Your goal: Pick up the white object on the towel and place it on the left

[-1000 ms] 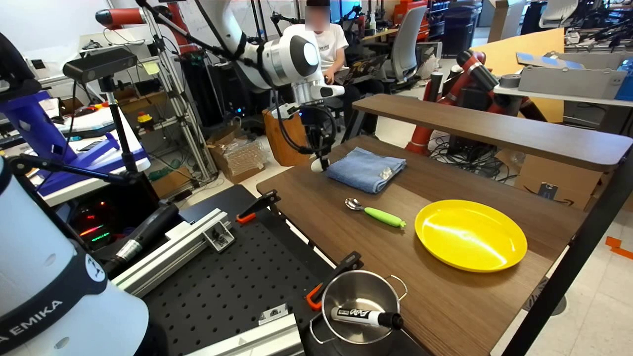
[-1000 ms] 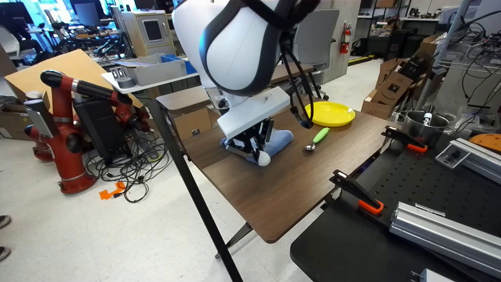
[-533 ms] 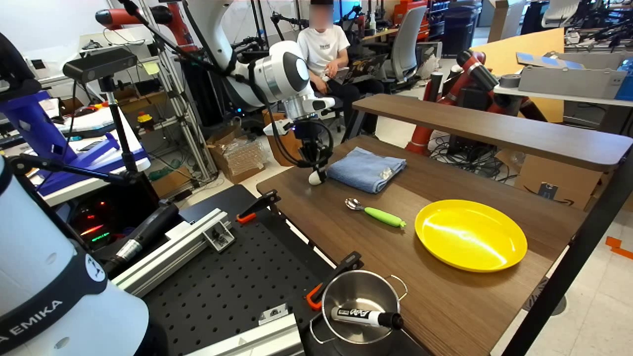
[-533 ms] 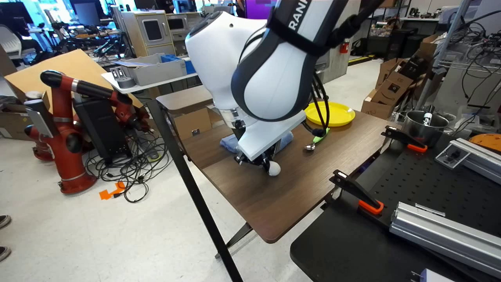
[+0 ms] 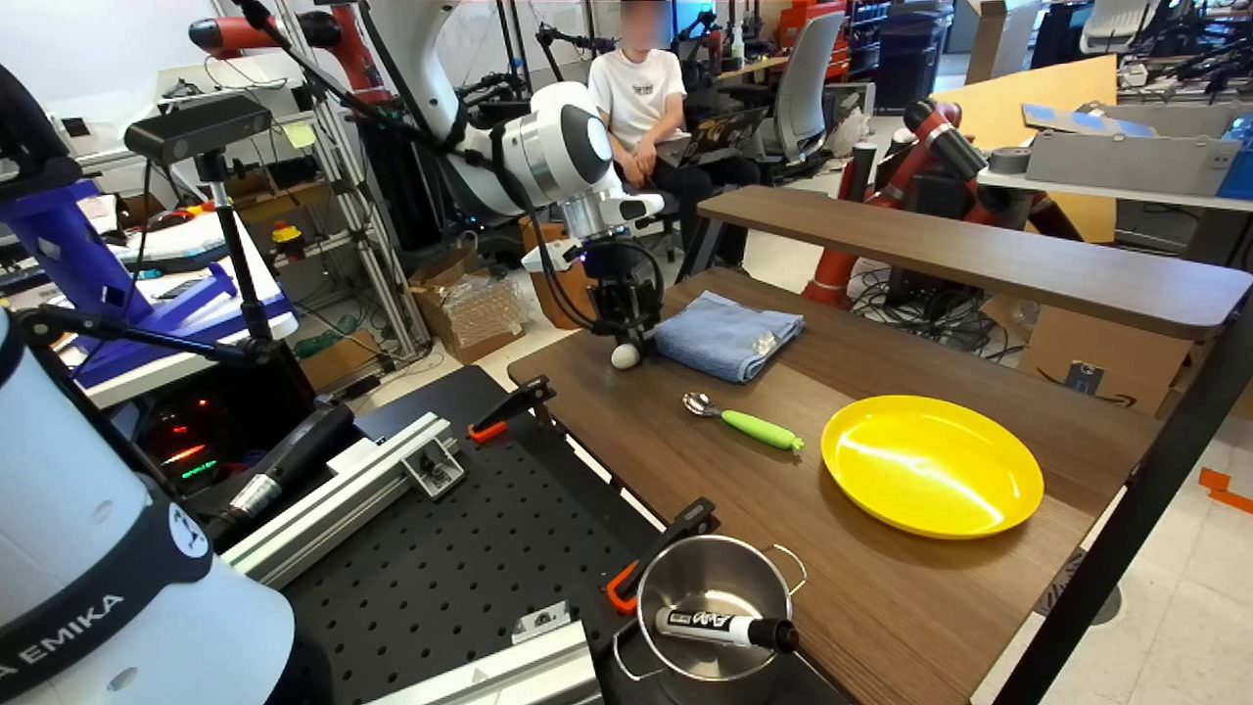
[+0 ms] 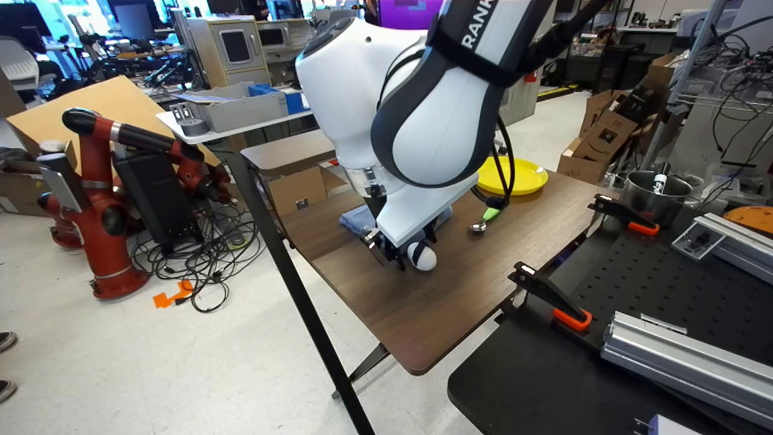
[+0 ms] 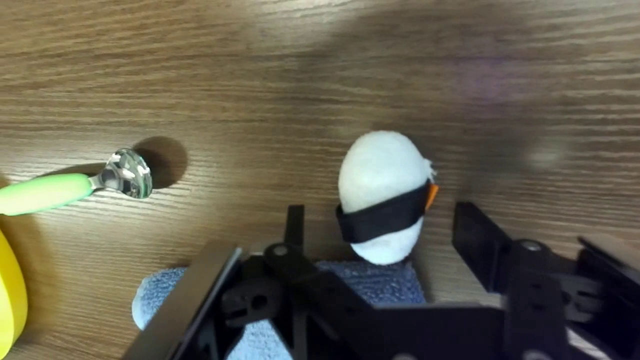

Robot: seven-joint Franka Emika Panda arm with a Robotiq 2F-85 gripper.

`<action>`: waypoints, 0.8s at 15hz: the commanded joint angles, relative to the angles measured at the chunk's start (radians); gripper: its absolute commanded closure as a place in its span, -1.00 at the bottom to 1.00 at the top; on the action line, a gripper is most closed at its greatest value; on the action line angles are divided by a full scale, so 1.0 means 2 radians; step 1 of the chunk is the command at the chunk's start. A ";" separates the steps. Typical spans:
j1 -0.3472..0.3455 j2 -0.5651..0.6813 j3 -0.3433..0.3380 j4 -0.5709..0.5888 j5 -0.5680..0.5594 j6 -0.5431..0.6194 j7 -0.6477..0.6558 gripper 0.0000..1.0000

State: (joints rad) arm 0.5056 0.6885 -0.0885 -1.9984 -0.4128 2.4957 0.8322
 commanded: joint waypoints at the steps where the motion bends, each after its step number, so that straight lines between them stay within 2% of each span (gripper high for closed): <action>1: 0.003 -0.019 -0.005 -0.019 -0.011 0.013 0.005 -1.00; 5: -0.001 -0.054 -0.004 -0.041 -0.008 0.010 0.006 -1.00; 11: -0.024 -0.166 0.013 -0.111 -0.004 0.008 -0.004 -1.00; 12: -0.022 -0.129 0.014 -0.075 -0.008 -0.004 0.004 -1.00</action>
State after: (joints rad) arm 0.4909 0.4284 -0.0899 -2.1531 -0.4126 2.4946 0.8303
